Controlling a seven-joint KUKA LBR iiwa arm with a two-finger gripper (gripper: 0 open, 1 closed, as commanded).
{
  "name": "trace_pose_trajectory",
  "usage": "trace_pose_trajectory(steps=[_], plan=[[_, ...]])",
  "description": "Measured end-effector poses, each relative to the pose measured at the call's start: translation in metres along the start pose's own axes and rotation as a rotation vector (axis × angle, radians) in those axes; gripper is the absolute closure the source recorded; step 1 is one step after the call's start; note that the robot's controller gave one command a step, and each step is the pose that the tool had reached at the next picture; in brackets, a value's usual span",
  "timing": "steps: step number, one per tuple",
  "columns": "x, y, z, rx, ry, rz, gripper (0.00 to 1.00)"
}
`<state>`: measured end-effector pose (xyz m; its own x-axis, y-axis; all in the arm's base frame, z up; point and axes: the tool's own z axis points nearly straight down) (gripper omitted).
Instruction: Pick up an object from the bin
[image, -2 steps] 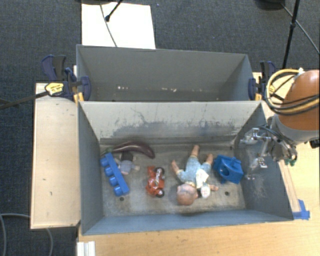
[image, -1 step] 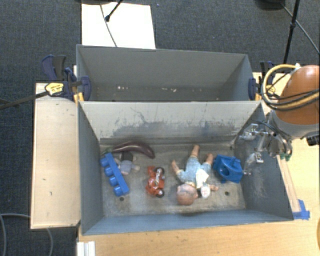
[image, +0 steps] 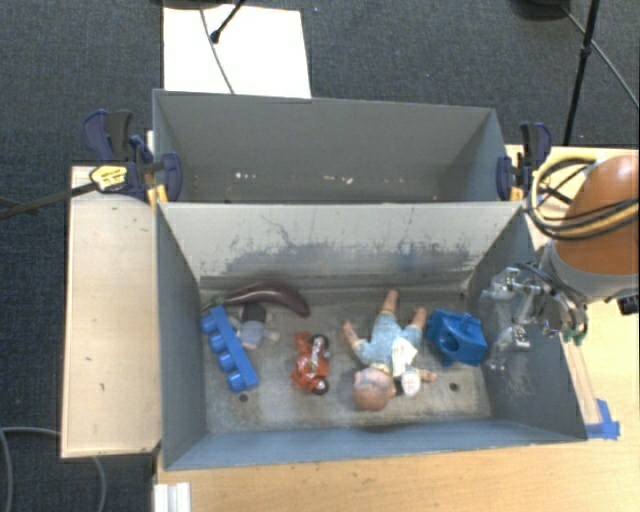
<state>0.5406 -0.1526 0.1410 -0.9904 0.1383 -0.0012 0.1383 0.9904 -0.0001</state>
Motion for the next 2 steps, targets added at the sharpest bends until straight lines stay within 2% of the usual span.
trace_pose_trajectory(steps=[1,2], plan=[[-0.0173,0.0036,0.0702,0.0,0.0,0.057,0.0],[-0.0137,0.0044,0.0668,0.002,-0.011,0.074,1.0]])
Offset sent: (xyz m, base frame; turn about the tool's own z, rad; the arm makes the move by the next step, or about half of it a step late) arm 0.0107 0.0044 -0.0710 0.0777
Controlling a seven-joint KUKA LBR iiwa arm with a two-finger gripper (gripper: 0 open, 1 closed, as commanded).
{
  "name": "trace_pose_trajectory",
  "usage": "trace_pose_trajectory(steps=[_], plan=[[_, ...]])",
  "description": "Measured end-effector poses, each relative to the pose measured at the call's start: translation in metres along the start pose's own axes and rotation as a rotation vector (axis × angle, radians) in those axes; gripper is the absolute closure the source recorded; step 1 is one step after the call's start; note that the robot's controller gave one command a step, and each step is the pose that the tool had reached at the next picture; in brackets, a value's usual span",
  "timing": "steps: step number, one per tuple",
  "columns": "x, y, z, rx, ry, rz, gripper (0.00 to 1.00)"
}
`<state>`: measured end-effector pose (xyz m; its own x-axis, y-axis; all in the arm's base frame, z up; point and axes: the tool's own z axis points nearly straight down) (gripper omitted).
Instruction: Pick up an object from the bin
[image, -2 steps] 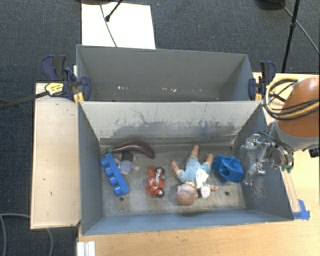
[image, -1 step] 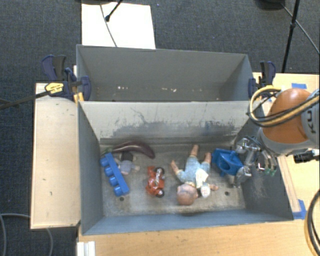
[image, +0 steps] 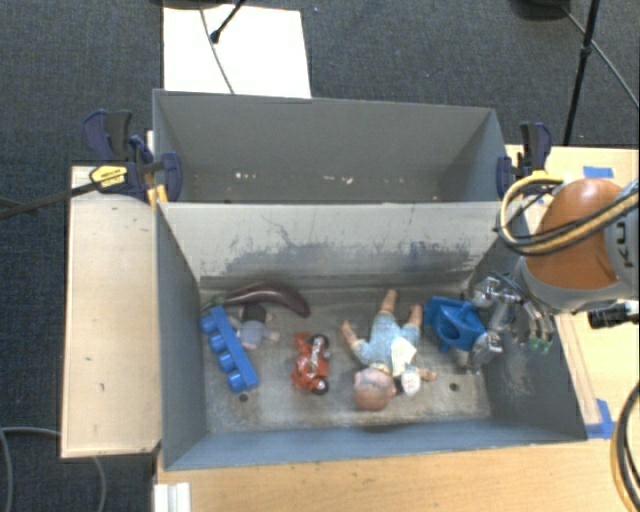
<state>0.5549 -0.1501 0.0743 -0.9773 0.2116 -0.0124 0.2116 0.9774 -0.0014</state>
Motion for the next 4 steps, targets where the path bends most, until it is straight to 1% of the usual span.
trace_pose_trajectory(steps=[1,2,3,4], plan=[[0.0,0.0,0.0,0.0,0.0,-0.001,1.0],[0.002,0.0,-0.004,-0.001,0.007,-0.002,1.0],[0.004,0.001,-0.024,-0.002,0.017,-0.004,1.0],[0.002,0.001,-0.041,-0.002,0.01,-0.006,1.0]])
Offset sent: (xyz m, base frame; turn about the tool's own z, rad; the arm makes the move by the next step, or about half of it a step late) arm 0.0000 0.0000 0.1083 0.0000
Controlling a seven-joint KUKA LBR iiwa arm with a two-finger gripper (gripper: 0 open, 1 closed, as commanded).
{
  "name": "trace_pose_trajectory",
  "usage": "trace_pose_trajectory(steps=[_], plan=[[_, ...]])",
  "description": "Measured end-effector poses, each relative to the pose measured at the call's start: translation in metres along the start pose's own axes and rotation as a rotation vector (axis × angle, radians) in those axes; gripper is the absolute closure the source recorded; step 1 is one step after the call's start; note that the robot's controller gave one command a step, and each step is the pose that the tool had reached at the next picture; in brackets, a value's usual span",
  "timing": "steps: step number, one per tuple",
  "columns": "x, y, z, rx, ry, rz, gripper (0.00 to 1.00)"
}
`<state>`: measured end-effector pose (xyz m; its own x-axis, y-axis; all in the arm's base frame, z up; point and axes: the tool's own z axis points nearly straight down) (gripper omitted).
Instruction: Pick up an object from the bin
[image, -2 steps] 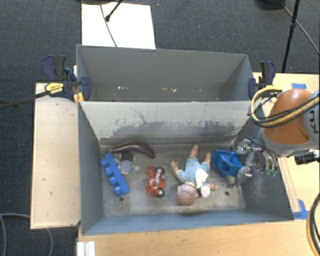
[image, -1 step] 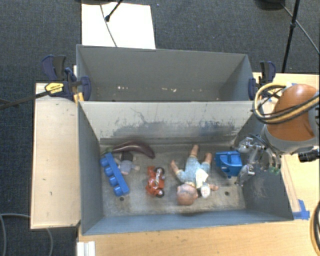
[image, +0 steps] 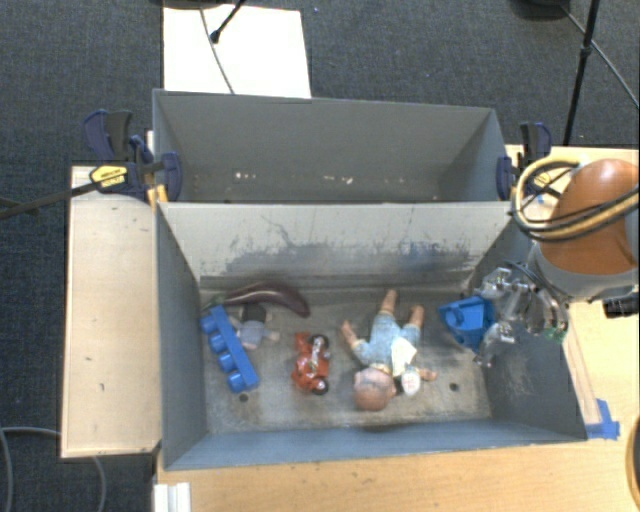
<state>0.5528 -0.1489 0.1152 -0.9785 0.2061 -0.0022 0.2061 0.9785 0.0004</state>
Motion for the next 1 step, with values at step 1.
trace_pose_trajectory(steps=[1], plan=[[-0.0005,0.0,-0.0127,0.0,-0.002,0.0,1.0]])
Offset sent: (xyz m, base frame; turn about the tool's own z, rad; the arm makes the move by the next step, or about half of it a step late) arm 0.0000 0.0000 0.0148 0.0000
